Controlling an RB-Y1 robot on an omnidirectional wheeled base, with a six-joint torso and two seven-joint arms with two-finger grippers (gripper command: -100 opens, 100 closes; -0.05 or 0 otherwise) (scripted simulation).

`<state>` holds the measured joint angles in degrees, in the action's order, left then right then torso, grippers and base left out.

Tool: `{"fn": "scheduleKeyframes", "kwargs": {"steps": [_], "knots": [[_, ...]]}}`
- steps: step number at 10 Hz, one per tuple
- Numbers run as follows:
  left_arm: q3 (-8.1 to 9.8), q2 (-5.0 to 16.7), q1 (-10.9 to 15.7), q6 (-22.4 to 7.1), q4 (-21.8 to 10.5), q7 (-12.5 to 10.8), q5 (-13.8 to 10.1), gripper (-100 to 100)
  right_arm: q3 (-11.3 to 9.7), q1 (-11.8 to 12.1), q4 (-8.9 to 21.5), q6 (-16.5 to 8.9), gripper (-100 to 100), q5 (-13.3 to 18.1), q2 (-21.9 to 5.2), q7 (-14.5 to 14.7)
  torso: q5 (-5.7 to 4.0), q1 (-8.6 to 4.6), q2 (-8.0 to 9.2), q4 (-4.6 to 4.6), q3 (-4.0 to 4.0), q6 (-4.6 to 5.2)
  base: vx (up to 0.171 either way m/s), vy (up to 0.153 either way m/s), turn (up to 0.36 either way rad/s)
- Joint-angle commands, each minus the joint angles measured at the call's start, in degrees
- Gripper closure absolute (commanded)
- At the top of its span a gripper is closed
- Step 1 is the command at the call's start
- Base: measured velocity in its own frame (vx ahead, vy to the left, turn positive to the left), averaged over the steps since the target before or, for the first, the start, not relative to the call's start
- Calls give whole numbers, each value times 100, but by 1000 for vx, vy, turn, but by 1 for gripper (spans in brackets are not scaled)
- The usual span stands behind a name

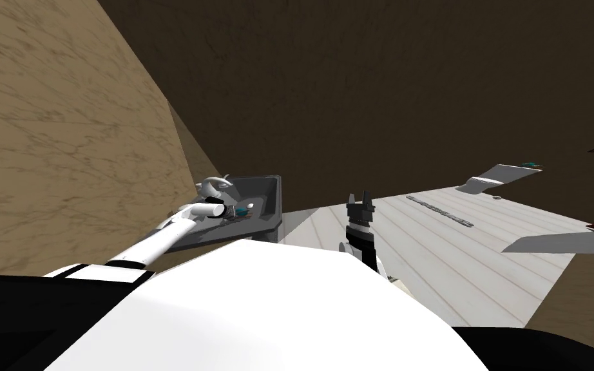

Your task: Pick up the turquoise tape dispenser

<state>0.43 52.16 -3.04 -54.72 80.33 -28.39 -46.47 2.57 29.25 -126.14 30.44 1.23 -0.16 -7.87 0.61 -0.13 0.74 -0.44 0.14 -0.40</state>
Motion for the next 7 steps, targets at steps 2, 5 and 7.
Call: {"fn": "scheduleKeyframes", "kwargs": {"steps": [2, 5, 7], "knots": [[10, 11, 9, 8, 3, 1, 3, 100, 0, 0, 0, 0, 0, 0, 0, 0, 10, 0, -2, -7, -5, -2, 1, 3, -2], [9, 9, 8, 8, 3, 1, 3, 0, 0, 0, 0, 0, 0, 0, 0, 0, 8, 0, -5, -7, -6, -2, 0, 0, 0], [-24, 88, -138, -36, 321, 7, -77, 100, 1, 2, 0, 0, 0, 0, 0, 0, 5, -2, -13, -8, -10, -13, 67, -9, 233]]}}
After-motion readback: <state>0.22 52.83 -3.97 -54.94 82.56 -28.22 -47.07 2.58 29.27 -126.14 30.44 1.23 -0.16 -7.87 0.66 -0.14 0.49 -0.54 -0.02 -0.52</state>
